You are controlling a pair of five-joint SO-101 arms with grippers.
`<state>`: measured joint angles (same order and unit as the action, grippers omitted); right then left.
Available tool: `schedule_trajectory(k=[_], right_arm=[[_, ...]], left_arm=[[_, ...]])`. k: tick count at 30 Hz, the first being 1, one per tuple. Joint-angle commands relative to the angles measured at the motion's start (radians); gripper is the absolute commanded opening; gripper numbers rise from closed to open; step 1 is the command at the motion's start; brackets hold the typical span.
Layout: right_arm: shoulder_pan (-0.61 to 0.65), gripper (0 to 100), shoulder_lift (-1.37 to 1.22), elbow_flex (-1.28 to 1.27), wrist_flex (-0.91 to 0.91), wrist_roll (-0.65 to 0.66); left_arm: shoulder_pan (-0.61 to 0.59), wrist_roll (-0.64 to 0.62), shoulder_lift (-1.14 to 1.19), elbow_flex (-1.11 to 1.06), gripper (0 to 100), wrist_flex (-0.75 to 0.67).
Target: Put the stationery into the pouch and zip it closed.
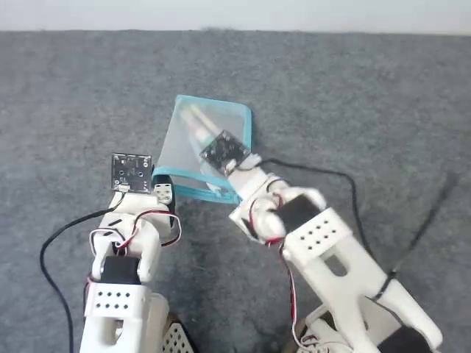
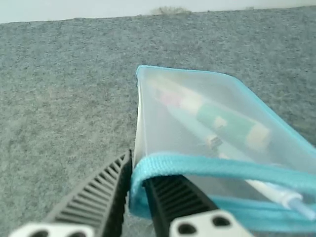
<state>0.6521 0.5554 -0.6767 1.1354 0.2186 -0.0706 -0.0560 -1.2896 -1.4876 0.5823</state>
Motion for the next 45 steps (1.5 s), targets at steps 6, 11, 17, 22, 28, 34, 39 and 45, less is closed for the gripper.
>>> schedule_trajectory(k=[6, 11, 17, 22, 28, 34, 39, 45], right_arm=[[0.157, 2.1, -0.085, 0.192, 0.259, 0.009], [0.272, 13.4, -0.093, 0.021, 0.119, 0.034], [0.297, 25.1, 0.088, -0.075, 0.117, 0.038], [0.148, 23.2, 0.306, -0.158, 0.064, 0.052], [0.114, 23.1, 0.337, -0.331, -0.124, 0.009], [0.194, 23.1, 0.257, -0.382, -0.266, -0.049], [0.194, 23.1, 0.162, -0.384, -0.421, -0.049], [0.097, 8.2, 0.091, -0.336, -0.475, -0.04]], left_arm=[[0.04, -0.064, 0.011, 0.081, 1, -0.032], [0.034, -0.063, 0.011, 0.077, 1, -0.031], [0.034, -0.063, 0.011, 0.062, 1, -0.032], [0.035, -0.063, 0.011, 0.062, 1, -0.032], [0.038, -0.063, 0.011, 0.062, 1, -0.034], [0.038, -0.063, 0.011, 0.062, 1, -0.032], [0.038, -0.063, 0.011, 0.062, 1, -0.032], [0.038, -0.063, 0.011, 0.062, 1, -0.032]])
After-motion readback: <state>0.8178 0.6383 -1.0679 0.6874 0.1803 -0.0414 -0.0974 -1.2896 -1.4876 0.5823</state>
